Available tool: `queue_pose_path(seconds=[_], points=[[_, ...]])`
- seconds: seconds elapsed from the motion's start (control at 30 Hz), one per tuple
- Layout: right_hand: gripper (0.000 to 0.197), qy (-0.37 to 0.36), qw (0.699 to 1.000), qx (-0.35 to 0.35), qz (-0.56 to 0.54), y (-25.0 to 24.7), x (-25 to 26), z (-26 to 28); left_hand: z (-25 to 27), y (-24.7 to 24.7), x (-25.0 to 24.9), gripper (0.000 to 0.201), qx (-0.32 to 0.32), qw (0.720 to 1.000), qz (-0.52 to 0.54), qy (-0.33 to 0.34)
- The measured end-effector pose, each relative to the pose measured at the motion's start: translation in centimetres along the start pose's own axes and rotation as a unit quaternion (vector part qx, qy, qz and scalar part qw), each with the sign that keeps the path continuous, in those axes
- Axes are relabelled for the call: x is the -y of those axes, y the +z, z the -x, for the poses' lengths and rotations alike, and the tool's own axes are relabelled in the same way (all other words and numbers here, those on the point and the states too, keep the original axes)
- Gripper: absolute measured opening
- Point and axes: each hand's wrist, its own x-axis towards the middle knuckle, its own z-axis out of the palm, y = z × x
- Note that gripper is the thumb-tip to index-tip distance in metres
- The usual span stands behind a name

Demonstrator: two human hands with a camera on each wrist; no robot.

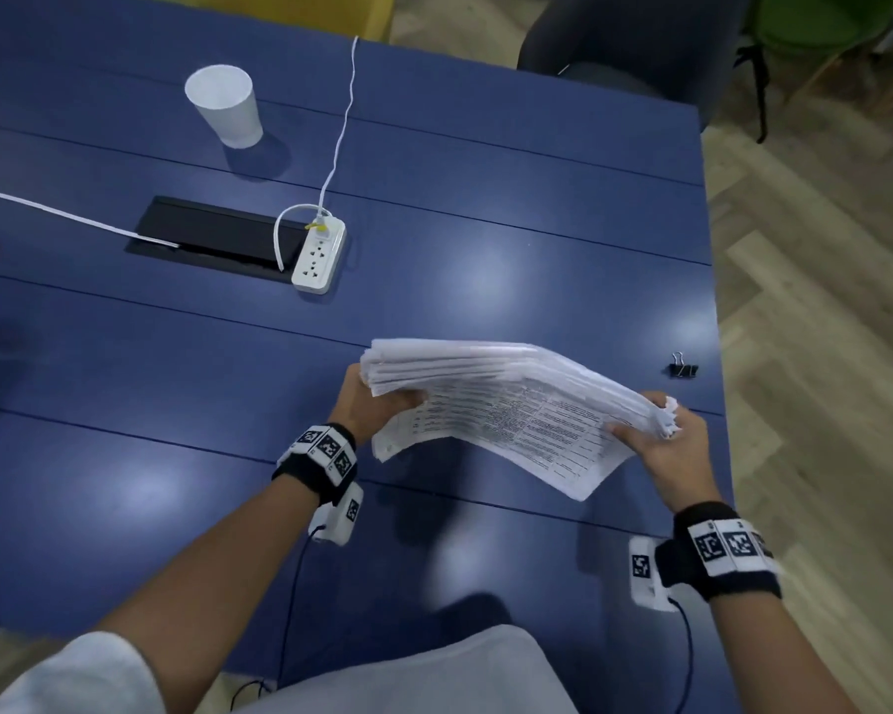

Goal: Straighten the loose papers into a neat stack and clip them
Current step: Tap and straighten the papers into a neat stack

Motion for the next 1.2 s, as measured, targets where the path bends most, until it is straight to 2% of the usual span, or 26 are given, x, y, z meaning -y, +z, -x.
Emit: queue_pose_path(seconds=[0.07,0.1,0.17,0.23,0.3,0.37,0.43,0.53,0.6,0.7,0.73,0.77,0.83,0.87,0.9,0.93,0.97,1.03,1.07,1.13,1.2], points=[[0.03,0.016,1.0,-0.02,-0.016,-0.1,0.3,-0.2,-0.4,-0.2,-1.4,0.025,-0.016,0.999,0.007,-0.027],[0.029,0.018,1.0,-0.014,-0.004,-0.7,0.6,-0.4,-0.7,-0.7,-2.4,0.023,-0.01,1.0,-0.005,-0.013],[0.031,0.03,0.996,0.025,0.082,-2.0,1.1,-0.9,-1.4,-1.8,-5.0,0.031,0.017,0.998,-0.043,0.046],[0.043,0.03,0.979,0.053,0.196,-2.1,2.4,-1.5,-1.7,-2.5,-8.7,0.032,0.044,0.986,-0.128,0.097],[0.064,-0.02,0.966,0.108,0.233,-0.4,4.5,-1.9,-1.5,-2.2,-12.8,0.035,0.076,0.951,-0.261,0.149],[0.069,-0.044,0.973,0.159,0.161,2.4,7.3,-1.9,-1.2,-0.8,-16.3,0.044,0.104,0.899,-0.384,0.181],[0.058,-0.064,0.984,0.145,0.086,4.5,10.3,-1.8,-0.7,0.5,-18.5,0.044,0.119,0.865,-0.448,0.192],[0.037,-0.133,0.984,0.117,0.009,5.3,13.3,-1.7,-0.4,1.4,-19.3,0.036,0.12,0.847,-0.476,0.205],[0.032,-0.155,0.981,0.118,-0.011,5.0,13.8,-1.7,0.1,0.7,-19.4,0.016,0.124,0.841,-0.482,0.211],[0.039,-0.187,0.978,0.092,-0.02,3.6,12.5,-1.9,0.0,-2.0,-17.8,0.027,0.142,0.833,-0.502,0.184],[0.04,-0.186,0.979,0.073,-0.037,3.0,11.9,-1.9,-0.2,-3.1,-16.7,0.024,0.138,0.844,-0.489,0.17],[0.039,-0.176,0.981,0.056,-0.06,2.4,11.4,-1.9,-0.4,-4.1,-15.7,0.02,0.134,0.872,-0.444,0.156],[0.039,-0.164,0.981,0.037,-0.095,1.7,10.7,-1.6,-0.2,-4.5,-13.7,0.021,0.1,0.949,-0.267,0.133],[0.042,-0.161,0.981,0.028,-0.106,1.6,10.3,-1.4,0.2,-4.2,-13.0,0.022,0.059,0.976,-0.17,0.125],[0.043,-0.156,0.981,0.015,-0.117,1.5,10.0,-1.2,0.6,-3.6,-12.6,0.024,0.019,0.99,-0.079,0.116],[0.041,-0.151,0.979,0.0,-0.135,1.5,9.8,-1.0,1.0,-2.9,-12.2,0.03,-0.001,0.995,-0.005,0.097],[0.04,-0.148,0.977,-0.017,-0.155,1.4,9.7,-0.9,1.3,-2.2,-11.7,0.04,0.006,0.996,0.049,0.079],[0.041,-0.152,0.971,-0.046,-0.18,1.5,9.8,-0.7,1.6,-0.6,-10.4,0.053,0.041,0.996,0.072,0.034],[0.042,-0.151,0.968,-0.057,-0.193,1.7,9.7,-0.5,1.7,0.2,-10.1,0.054,0.034,0.997,0.062,0.015],[0.037,-0.142,0.965,-0.072,-0.211,2.5,9.9,-0.1,2.0,1.9,-9.3,0.061,-0.021,0.996,0.083,-0.009],[0.029,-0.143,0.965,-0.094,-0.198,3.5,10.1,0.7,3.1,3.6,-9.9,0.054,-0.071,0.991,0.115,0.021]])
